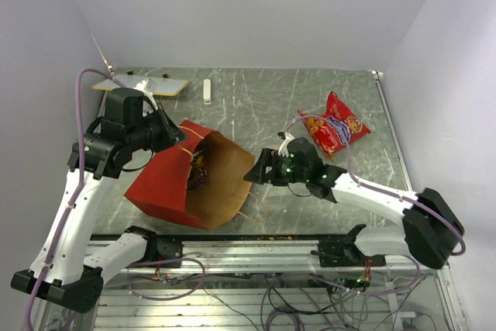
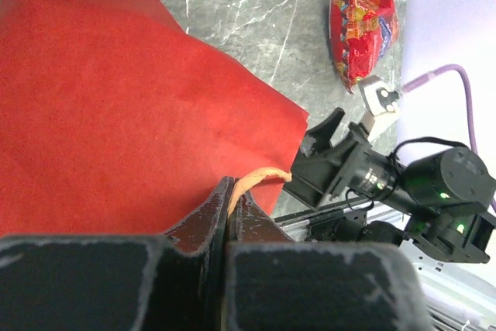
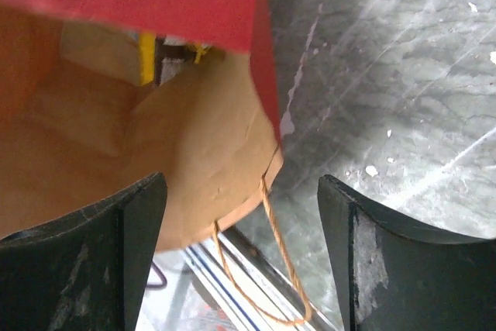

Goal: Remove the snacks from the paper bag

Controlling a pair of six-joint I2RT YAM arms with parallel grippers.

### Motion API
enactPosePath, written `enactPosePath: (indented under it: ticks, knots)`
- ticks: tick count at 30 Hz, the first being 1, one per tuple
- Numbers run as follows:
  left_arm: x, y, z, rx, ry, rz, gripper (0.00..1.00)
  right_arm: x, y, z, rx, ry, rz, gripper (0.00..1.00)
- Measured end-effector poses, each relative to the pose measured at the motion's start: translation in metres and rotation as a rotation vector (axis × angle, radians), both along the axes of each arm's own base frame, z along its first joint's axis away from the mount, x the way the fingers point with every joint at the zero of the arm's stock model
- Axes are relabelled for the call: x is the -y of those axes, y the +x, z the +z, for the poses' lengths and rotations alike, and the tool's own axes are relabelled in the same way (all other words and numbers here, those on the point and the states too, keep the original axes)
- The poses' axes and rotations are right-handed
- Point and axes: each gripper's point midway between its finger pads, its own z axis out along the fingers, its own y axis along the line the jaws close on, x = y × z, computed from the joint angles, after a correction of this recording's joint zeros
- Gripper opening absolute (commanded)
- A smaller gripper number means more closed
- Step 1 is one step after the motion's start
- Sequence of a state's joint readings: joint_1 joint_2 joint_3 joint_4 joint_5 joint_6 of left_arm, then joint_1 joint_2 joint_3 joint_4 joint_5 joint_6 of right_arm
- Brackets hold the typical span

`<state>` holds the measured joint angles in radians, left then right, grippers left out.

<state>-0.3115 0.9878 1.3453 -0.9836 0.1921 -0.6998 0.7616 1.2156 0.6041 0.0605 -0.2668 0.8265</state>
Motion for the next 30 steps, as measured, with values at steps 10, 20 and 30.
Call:
enactPosePath:
  ticks: [10, 20, 30]
  knots:
    - [0.014, 0.01, -0.005, -0.041, -0.035, -0.04, 0.07, -0.016, 0.016, -0.039, -0.179, -0.025, -0.164, 0.44]
    - [0.032, 0.03, 0.001, -0.005, -0.157, -0.032, 0.07, -0.009, 0.042, -0.043, -0.142, -0.081, -0.29, 0.27]
    - [0.04, 0.05, 0.011, 0.064, -0.185, -0.04, 0.07, -0.02, 0.08, -0.044, -0.104, -0.094, -0.319, 0.02]
